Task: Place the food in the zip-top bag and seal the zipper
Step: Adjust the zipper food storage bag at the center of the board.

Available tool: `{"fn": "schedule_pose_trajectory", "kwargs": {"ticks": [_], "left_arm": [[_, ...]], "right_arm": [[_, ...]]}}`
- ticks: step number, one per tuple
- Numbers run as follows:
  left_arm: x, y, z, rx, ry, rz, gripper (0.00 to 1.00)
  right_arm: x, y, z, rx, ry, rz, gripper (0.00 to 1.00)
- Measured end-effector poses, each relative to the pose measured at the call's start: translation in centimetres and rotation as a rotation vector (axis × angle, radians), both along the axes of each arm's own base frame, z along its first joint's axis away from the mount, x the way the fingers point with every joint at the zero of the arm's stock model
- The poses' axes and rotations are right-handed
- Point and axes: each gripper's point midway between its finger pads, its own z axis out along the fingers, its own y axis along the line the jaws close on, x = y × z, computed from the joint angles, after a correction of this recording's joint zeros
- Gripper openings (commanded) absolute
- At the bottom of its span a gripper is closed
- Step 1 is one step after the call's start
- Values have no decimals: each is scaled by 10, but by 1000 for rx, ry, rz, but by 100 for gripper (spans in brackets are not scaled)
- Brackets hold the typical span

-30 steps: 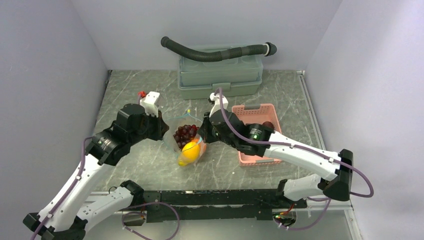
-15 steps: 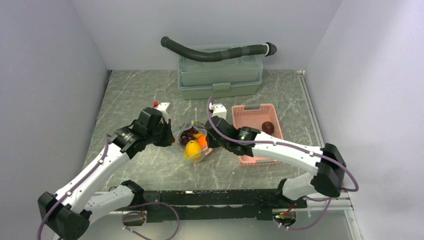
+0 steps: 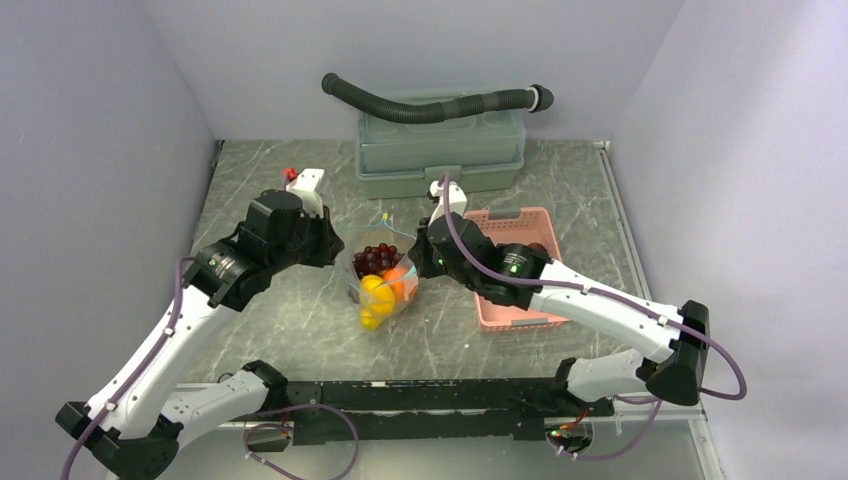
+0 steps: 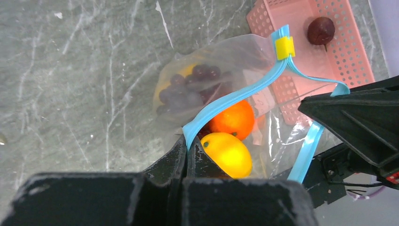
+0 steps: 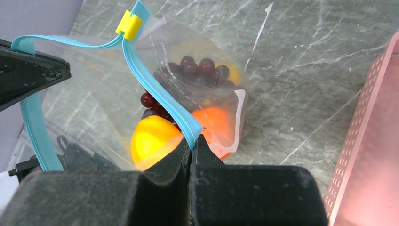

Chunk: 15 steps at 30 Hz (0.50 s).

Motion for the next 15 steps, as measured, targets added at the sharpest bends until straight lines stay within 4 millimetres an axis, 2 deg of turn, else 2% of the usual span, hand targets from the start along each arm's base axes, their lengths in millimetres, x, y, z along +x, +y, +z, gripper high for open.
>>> {"fn": "schedule_pose_trajectory", "kwargs": {"ticks": [2,5,10,15], "left_arm": [[1,3,4,17,-16,1,0],[3,8,1,56,-12,8,0],[7,15,-8,121,-5,21,0],[10,22,-8,159,-22,39,0]], "right_arm": [[0,-1,4,8,-8,0,0],[1,0,1,2,-4,0,0],[6,6,-15,-23,18,-1,0],[14,10,-33,-40,50,-4,0]]}}
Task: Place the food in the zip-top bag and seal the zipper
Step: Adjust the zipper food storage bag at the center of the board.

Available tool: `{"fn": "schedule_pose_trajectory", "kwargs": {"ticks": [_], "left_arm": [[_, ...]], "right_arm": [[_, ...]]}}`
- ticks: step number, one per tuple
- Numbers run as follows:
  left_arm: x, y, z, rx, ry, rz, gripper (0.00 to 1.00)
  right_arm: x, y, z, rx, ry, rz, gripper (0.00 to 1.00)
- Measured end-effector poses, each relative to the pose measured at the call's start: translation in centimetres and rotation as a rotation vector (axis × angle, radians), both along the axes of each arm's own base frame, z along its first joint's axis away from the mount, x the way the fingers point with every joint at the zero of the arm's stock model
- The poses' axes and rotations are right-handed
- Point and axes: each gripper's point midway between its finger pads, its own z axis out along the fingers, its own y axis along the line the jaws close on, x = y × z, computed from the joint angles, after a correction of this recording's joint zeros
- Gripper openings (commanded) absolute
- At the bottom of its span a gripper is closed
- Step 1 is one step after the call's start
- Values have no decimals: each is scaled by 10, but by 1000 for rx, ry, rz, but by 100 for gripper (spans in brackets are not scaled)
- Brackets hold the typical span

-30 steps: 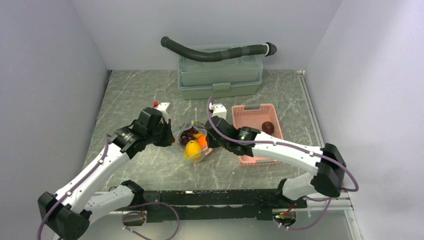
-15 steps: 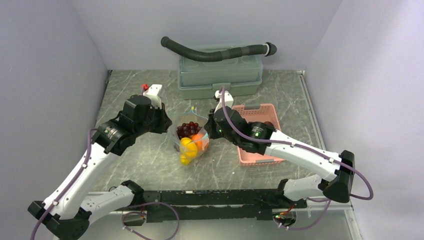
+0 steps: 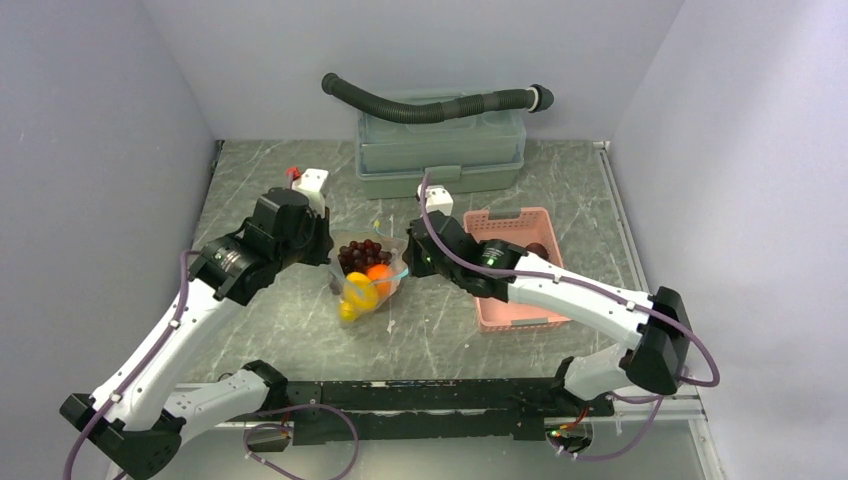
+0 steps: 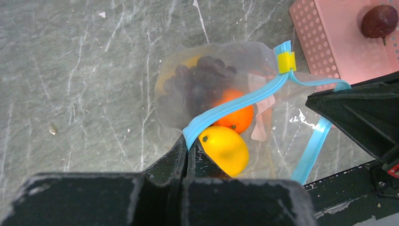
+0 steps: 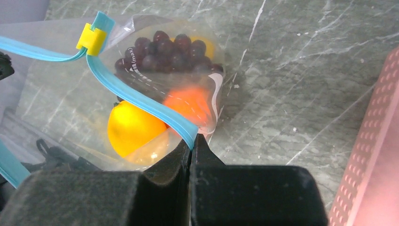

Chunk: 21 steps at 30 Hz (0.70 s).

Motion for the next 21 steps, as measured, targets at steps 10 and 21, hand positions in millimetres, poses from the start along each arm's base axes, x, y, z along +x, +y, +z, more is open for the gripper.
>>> {"fn": "schedule_pose_trajectory", "kwargs": {"ticks": [10,21], "left_arm": [[-1,-2,3,2,-1,-23,0],[-4,-23,-21,-36,52,-120,0]], "right_arm": [[12,19,-27,31,64,16,0],[11,15,-51,7,114,11,4]]}}
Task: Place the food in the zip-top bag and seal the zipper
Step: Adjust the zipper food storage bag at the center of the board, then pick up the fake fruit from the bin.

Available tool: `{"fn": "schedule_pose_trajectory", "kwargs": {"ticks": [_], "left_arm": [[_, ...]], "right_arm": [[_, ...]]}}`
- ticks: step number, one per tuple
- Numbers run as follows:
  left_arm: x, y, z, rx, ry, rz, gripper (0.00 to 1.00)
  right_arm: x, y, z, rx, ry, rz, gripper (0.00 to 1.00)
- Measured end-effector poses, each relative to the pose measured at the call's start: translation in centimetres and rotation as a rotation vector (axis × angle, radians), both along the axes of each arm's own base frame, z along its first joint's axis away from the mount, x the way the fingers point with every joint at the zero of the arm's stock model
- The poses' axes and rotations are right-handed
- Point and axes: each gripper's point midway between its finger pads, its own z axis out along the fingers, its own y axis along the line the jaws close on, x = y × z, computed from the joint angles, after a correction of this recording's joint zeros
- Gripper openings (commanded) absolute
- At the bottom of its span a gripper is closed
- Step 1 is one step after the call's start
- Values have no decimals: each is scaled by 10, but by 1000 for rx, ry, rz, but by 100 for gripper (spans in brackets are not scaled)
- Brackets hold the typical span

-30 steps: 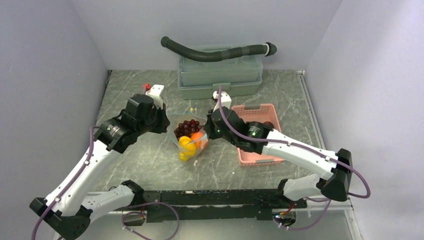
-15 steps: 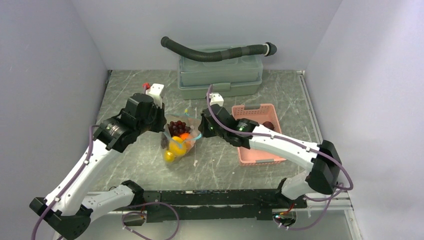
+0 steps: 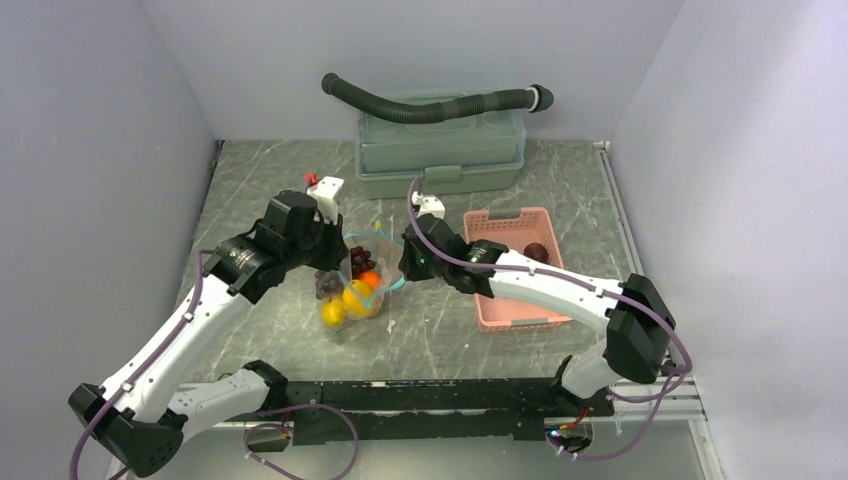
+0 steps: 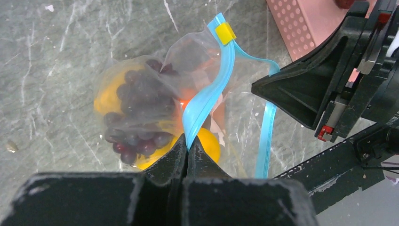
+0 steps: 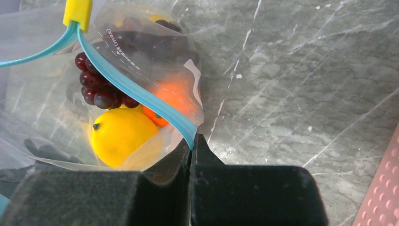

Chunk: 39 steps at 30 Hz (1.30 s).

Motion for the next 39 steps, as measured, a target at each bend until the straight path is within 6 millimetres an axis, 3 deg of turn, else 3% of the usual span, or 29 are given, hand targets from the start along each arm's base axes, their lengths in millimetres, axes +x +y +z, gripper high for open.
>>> {"fn": "schedule_pose_trajectory", "kwargs": {"ticks": [5,7,13,26,39], "left_arm": [[-1,-7,-6,-20,6,-30,0],[-1,-8,-10,-19,13,-35,0],[-3,-7,-15,-19,18,-39,0],[-7,-3,-12,-18,-6,-40,0],[-10,1,-9,-18,-24,-40,0]], "right_arm": [[-5,-8,0,0,2,-4,20],[-5,-10,8,14,-9,-8,30],[-7,-19,38,64,-59,-16,48],[1,-67,70,-44,-169,-125,58],[30,-161,49,-317,-151,-340,65]]}}
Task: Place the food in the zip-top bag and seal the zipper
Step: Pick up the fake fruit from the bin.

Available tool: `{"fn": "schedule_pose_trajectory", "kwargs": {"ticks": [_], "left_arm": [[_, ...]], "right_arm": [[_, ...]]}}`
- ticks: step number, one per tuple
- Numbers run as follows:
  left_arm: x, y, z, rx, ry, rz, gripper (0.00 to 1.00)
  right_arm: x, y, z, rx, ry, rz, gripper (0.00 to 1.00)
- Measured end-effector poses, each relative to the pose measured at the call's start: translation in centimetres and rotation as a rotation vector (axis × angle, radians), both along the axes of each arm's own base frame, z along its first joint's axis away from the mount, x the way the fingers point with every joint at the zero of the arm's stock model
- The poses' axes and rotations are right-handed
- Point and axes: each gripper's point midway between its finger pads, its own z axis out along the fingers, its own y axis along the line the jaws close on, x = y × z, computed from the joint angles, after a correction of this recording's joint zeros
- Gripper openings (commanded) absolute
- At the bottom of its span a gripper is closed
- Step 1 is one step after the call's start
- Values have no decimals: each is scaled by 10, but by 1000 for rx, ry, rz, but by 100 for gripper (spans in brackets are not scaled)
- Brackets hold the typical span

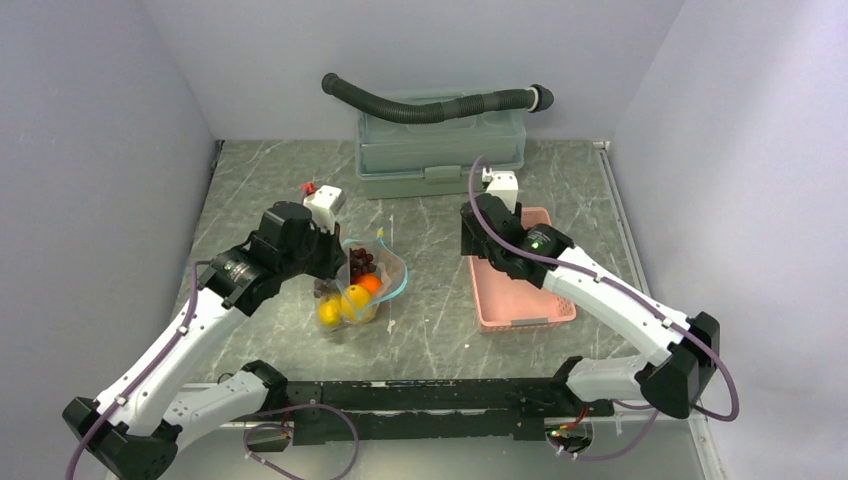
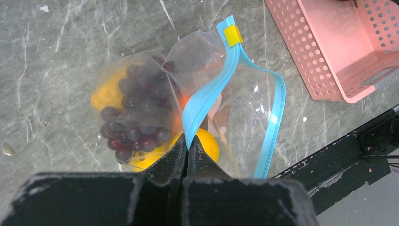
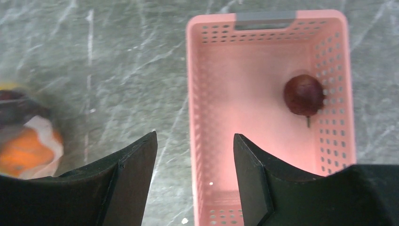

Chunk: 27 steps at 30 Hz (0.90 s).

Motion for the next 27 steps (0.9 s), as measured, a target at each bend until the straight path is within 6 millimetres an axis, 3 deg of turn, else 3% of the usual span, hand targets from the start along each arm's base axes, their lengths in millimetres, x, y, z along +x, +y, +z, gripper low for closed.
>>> {"fn": "schedule_pose_trajectory", "kwargs": {"ticks": [5,27], "left_arm": [[0,1,0,1,-2,1,0],[-1,1,-1,8,-1,-3,0]], "right_arm": [[11,-28,-13,-89,24,-79,74],[40,-106,-97,-409,251,-241,83]]}}
